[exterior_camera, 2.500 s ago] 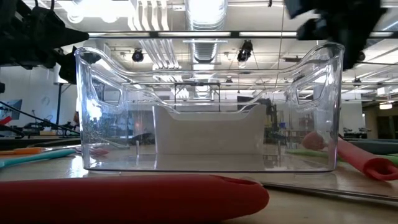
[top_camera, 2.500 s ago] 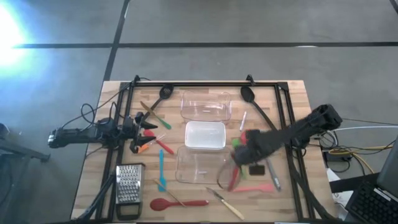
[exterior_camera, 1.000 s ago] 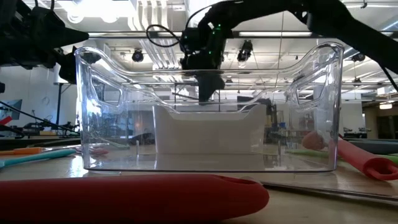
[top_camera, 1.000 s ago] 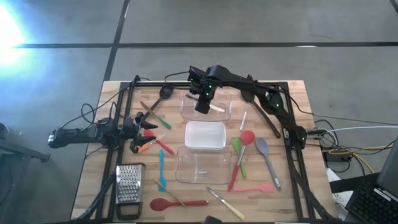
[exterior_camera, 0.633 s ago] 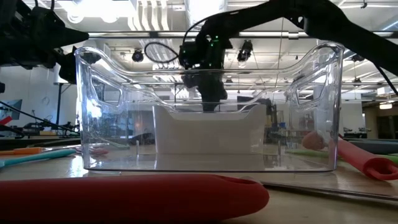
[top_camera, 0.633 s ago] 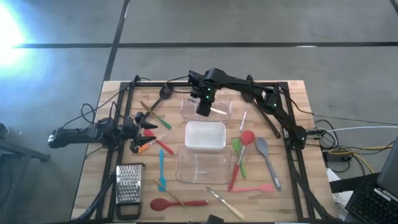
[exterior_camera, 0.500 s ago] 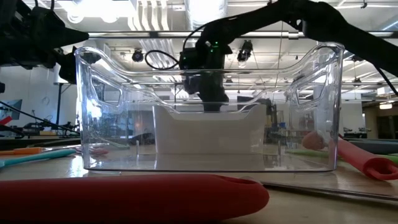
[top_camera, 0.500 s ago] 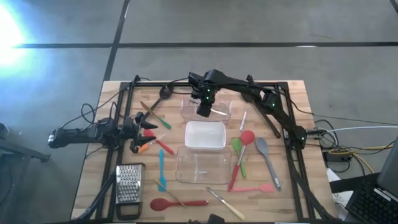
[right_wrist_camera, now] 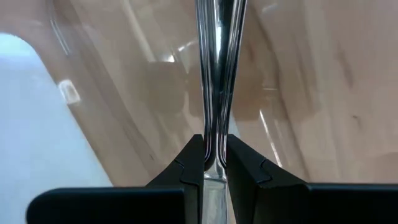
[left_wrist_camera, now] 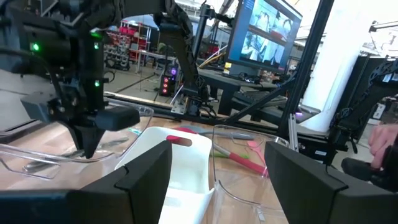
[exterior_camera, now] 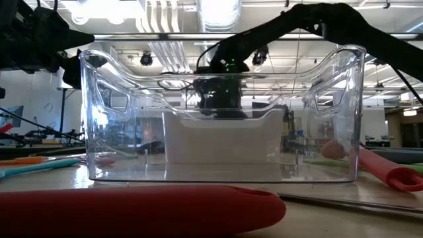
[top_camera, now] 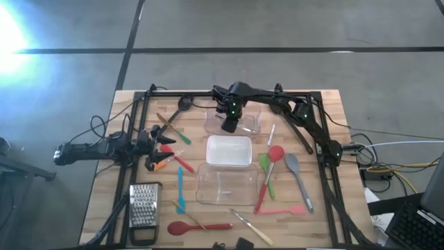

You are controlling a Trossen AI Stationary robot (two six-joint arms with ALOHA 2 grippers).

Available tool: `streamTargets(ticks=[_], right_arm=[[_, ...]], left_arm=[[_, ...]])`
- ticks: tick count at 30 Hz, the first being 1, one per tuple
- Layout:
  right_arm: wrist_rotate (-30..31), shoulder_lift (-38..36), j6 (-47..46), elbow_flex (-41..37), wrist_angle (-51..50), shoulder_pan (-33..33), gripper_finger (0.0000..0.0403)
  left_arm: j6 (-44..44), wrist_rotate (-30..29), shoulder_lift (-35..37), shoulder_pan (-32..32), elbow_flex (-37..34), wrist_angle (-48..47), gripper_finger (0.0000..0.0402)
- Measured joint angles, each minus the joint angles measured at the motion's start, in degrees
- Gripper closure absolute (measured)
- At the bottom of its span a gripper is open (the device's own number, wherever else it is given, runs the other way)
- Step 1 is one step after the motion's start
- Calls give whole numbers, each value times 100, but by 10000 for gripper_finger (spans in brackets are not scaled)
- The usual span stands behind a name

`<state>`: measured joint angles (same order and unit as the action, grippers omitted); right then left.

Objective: Pick & Place Kitchen Items
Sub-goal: Put the silver knife into the top transparent bin, then put the blue serving spoon into the bottom transparent bin

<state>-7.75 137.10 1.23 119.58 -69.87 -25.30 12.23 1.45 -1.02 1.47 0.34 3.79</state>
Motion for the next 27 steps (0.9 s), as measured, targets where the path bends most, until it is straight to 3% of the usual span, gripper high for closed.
streamTargets(ticks=[8,18,27], right_arm=[[88,-33,178,-296,169,0,368],[-89,-7,208,35,161,38,281],[-201,-63,86,604,-30,114,250]], left_arm=[[0,0,0,0,0,0,140],[0,0,0,0,0,2,140],[0,0,2,-2,0,2,140]])
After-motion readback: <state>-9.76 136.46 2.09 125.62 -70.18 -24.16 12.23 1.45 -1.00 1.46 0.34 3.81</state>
